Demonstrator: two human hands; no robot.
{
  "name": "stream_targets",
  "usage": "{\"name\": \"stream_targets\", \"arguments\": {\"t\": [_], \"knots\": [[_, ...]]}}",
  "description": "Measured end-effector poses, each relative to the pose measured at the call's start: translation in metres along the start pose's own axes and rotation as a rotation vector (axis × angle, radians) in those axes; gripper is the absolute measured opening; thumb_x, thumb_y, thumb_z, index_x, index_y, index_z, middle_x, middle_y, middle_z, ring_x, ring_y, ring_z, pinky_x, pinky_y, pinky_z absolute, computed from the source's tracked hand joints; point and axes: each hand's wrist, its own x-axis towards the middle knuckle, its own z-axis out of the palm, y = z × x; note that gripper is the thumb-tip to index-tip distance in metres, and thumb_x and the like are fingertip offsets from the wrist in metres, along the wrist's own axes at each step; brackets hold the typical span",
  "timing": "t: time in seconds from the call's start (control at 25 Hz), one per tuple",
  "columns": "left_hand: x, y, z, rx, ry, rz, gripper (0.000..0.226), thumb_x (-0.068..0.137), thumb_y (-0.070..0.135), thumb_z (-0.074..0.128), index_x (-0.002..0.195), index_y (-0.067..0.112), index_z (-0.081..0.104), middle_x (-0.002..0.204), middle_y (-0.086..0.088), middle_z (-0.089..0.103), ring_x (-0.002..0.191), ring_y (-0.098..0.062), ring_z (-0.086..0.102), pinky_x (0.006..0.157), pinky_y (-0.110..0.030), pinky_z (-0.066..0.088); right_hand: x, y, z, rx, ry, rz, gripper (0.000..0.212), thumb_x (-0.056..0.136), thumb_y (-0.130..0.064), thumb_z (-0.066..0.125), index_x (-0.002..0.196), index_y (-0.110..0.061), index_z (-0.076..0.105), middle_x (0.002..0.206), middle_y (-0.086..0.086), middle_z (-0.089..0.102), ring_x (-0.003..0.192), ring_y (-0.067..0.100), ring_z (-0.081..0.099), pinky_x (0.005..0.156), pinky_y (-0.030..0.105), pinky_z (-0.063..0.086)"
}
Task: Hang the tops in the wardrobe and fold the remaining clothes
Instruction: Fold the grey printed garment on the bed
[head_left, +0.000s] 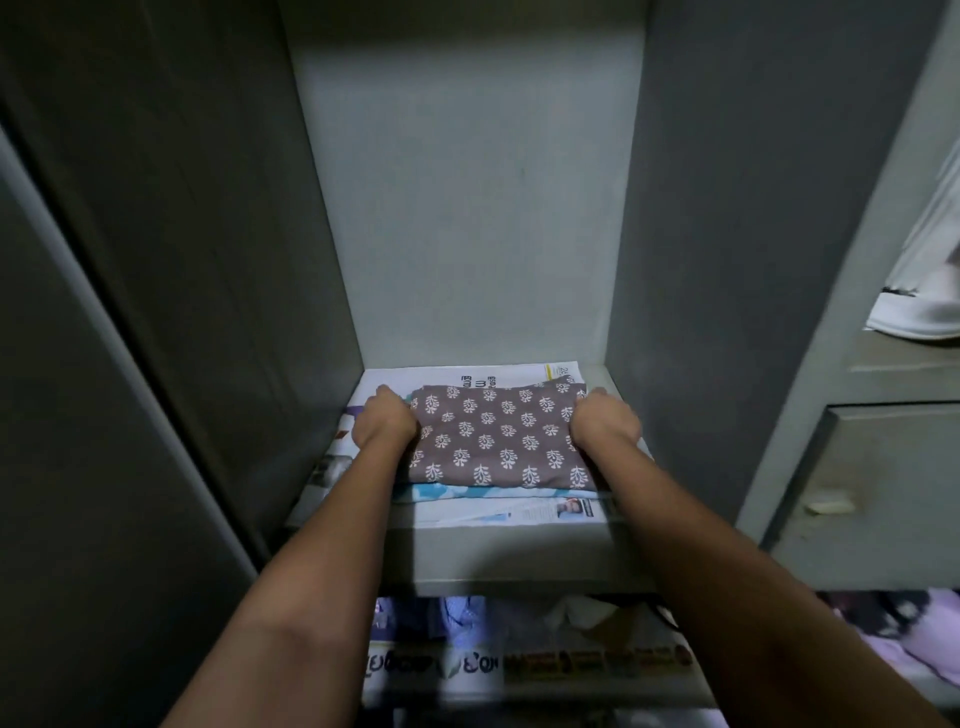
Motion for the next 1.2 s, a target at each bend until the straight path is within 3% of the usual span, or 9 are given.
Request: {"name": "stream_targets", "arguments": {"t": [0.12, 0.2, 0.32, 0.48, 0.64, 0.8, 1.0, 1.2], "knots": [[-0.015, 0.012, -0.027, -0.256, 0.106, 0.145, 0.033, 0.101, 0.024, 0.034, 0.119, 0.003, 0.052, 0.127, -0.022, 0.053, 0.117, -0.038, 0.051, 0.095, -0.042, 0.04, -0.007, -0.009, -0.035, 0.109, -0.014, -0.072, 0.05, 0.098, -0.039, 0.043, 0.138, -0.008, 0.036, 0.141, 0.016, 0.045, 0.128, 0.033, 0.046, 0.099, 0.038, 0.04], [-0.037, 0.022, -0.043, -0.498, 0.091, 0.215, 0.04, 0.103, 0.029, 0.029, 0.115, 0.0, 0.055, 0.122, -0.022, 0.057, 0.111, -0.038, 0.053, 0.096, -0.043, 0.042, -0.022, -0.011, -0.057, 0.328, -0.044, -0.19, 0.058, 0.097, -0.042, 0.046, 0.142, -0.008, 0.032, 0.147, 0.015, 0.038, 0.132, 0.032, 0.04, 0.105, 0.038, 0.035], [-0.091, 0.029, -0.052, -0.813, -0.038, 0.241, 0.048, 0.104, 0.036, 0.028, 0.126, 0.001, 0.053, 0.129, -0.017, 0.055, 0.119, -0.032, 0.051, 0.103, -0.039, 0.037, -0.068, 0.009, -0.079, 0.716, -0.127, -0.3, 0.064, 0.097, -0.044, 0.046, 0.148, -0.01, 0.026, 0.153, 0.011, 0.03, 0.139, 0.028, 0.032, 0.111, 0.036, 0.026], [-0.195, 0.02, -0.055, -0.973, -0.07, 0.244, 0.048, 0.104, 0.032, 0.032, 0.141, 0.003, 0.042, 0.147, -0.011, 0.041, 0.137, -0.025, 0.037, 0.112, -0.032, 0.026, -0.145, 0.066, -0.088, 0.987, -0.217, -0.28, 0.064, 0.099, -0.041, 0.044, 0.15, -0.011, 0.021, 0.152, 0.009, 0.031, 0.138, 0.026, 0.034, 0.111, 0.035, 0.026], [-0.311, -0.002, -0.055, -1.003, -0.111, 0.307, 0.045, 0.104, 0.024, 0.031, 0.144, 0.002, 0.034, 0.152, -0.008, 0.033, 0.141, -0.019, 0.029, 0.109, -0.02, 0.019, -0.223, 0.136, -0.084, 1.017, -0.265, -0.247, 0.068, 0.097, -0.043, 0.047, 0.15, -0.011, 0.02, 0.153, 0.008, 0.032, 0.139, 0.025, 0.033, 0.115, 0.037, 0.024], [-0.395, 0.002, -0.076, -1.043, -0.186, 0.322, 0.047, 0.104, 0.028, 0.031, 0.147, 0.007, 0.031, 0.154, -0.004, 0.03, 0.142, -0.017, 0.027, 0.112, -0.026, 0.019, -0.28, 0.189, -0.114, 1.027, -0.286, -0.206, 0.069, 0.098, -0.046, 0.042, 0.152, -0.015, 0.013, 0.156, 0.007, 0.024, 0.142, 0.025, 0.026, 0.114, 0.037, 0.021], [-0.442, 0.043, -0.108, -1.088, -0.248, 0.424, 0.049, 0.104, 0.032, 0.033, 0.145, 0.005, 0.033, 0.151, -0.005, 0.035, 0.14, -0.018, 0.031, 0.111, -0.026, 0.021, -0.314, 0.234, -0.181, 1.025, -0.13, -0.204, 0.071, 0.097, -0.05, 0.042, 0.153, -0.018, 0.014, 0.156, 0.006, 0.025, 0.142, 0.025, 0.026, 0.113, 0.037, 0.021], [-0.504, 0.085, -0.075, -1.096, -0.516, 0.559, 0.048, 0.103, 0.028, 0.036, 0.144, 0.003, 0.036, 0.15, -0.008, 0.036, 0.14, -0.02, 0.032, 0.115, -0.029, 0.02, -0.375, 0.314, -0.21, 1.031, 0.057, -0.071, 0.074, 0.095, -0.05, 0.046, 0.152, -0.016, 0.015, 0.155, 0.005, 0.025, 0.142, 0.023, 0.026, 0.115, 0.036, 0.022]]}}
